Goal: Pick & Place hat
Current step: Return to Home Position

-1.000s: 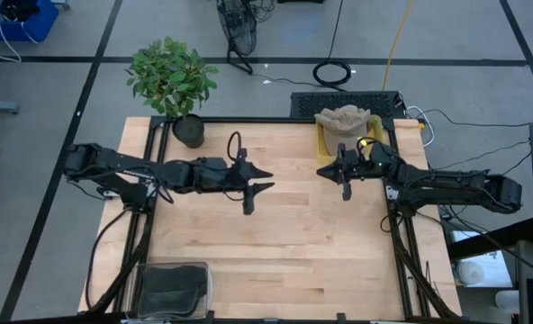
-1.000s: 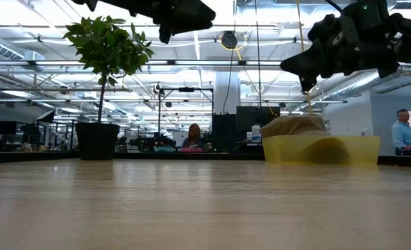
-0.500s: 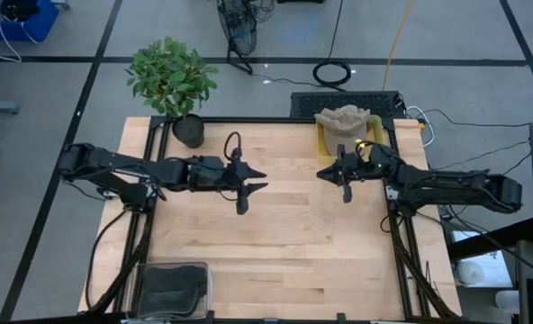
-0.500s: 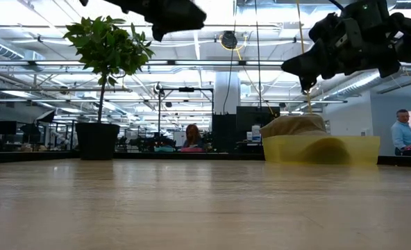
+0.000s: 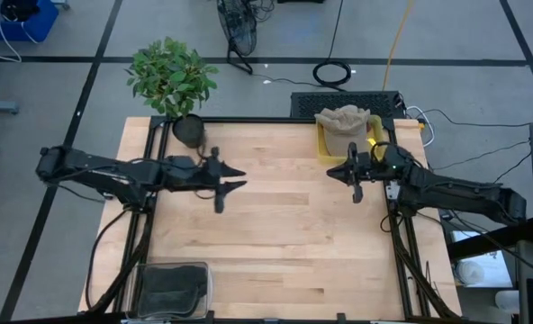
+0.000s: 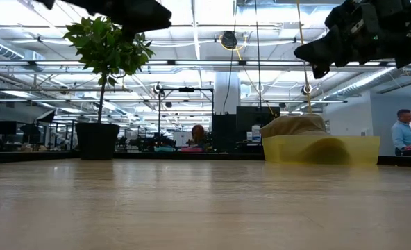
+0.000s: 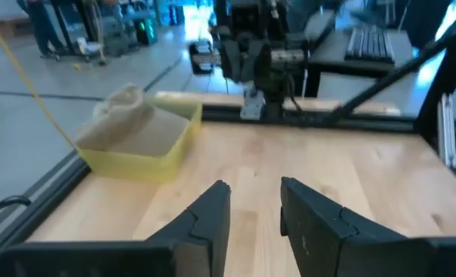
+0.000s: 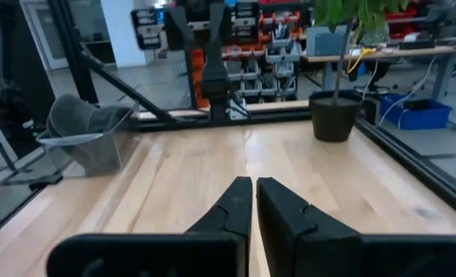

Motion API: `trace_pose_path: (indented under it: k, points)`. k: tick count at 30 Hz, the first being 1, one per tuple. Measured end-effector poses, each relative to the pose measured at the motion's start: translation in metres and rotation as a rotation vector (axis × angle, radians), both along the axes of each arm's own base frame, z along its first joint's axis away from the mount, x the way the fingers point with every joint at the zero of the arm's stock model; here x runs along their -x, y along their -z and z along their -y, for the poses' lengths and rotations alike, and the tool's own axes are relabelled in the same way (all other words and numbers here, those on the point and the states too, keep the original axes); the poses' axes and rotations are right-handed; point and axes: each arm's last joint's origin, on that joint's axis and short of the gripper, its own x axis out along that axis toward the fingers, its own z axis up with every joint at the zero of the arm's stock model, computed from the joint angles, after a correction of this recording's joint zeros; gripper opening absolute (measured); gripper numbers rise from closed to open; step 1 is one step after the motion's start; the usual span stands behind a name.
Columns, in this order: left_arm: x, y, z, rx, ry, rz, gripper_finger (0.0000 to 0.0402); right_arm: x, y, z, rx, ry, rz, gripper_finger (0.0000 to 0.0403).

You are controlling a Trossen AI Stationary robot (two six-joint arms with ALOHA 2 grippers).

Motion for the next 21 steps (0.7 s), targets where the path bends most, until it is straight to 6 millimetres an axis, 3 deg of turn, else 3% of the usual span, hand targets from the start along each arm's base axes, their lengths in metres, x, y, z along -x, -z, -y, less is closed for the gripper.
trace_pose_path:
  k: [11,21]
  points:
    - [0.065,0.018,-0.003,0.058,-0.004,0.136,0.0120,0.016,-0.004,-0.002,0.001,0.034,0.004,0.0015]
    - [0.093,0.037,0.005,0.091,0.062,0.176,0.0120,0.032,-0.006,-0.006,0.005,0.158,0.002,0.0015]
